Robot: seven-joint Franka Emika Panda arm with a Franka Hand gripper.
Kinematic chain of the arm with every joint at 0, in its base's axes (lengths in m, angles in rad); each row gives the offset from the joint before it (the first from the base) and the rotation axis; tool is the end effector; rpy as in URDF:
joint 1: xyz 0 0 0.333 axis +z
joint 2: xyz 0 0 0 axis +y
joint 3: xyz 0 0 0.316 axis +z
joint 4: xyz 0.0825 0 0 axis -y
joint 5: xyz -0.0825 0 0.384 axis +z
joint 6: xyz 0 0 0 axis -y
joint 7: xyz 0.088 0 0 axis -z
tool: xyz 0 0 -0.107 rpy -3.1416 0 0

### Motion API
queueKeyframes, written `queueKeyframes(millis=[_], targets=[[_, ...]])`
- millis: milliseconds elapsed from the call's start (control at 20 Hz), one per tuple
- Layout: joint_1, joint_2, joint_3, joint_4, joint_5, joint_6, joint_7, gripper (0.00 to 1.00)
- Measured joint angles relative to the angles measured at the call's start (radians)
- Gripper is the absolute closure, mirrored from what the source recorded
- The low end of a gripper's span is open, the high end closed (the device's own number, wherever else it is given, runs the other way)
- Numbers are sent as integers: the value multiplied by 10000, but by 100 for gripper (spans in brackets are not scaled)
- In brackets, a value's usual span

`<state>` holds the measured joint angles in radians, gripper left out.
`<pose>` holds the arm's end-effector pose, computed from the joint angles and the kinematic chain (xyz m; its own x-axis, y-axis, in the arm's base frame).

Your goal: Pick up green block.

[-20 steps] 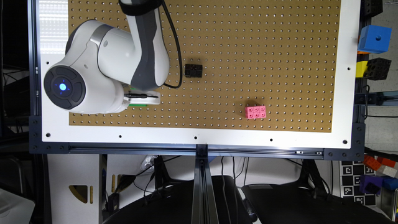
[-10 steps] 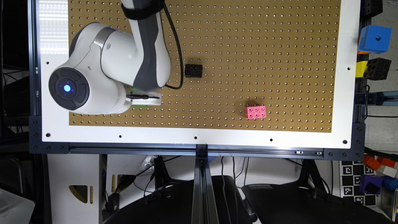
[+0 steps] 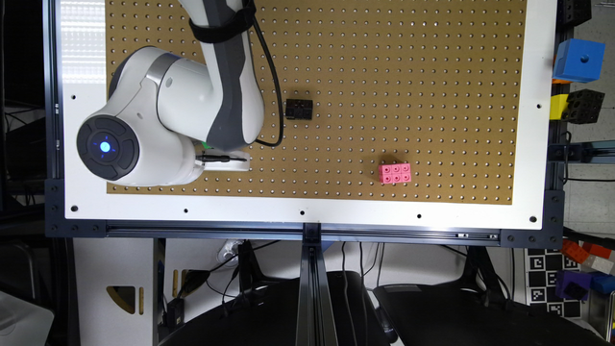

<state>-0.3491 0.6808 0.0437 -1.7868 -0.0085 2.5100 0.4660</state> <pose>0.6285 -0.2003 0.1753 0.7138 -0.6998 0.0285 -0.6988 -0.7143 -0.0391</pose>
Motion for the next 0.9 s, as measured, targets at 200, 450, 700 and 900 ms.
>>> queueKeyframes(millis=[200, 450, 700, 900], targets=[[-2, 6, 0, 2, 0, 0, 0, 0], [-13, -1, -4, 2, 0, 0, 0, 100], [-14, -4, -4, -1, 0, -10, 0, 100], [-14, -4, -4, -1, 0, -14, 0, 100]])
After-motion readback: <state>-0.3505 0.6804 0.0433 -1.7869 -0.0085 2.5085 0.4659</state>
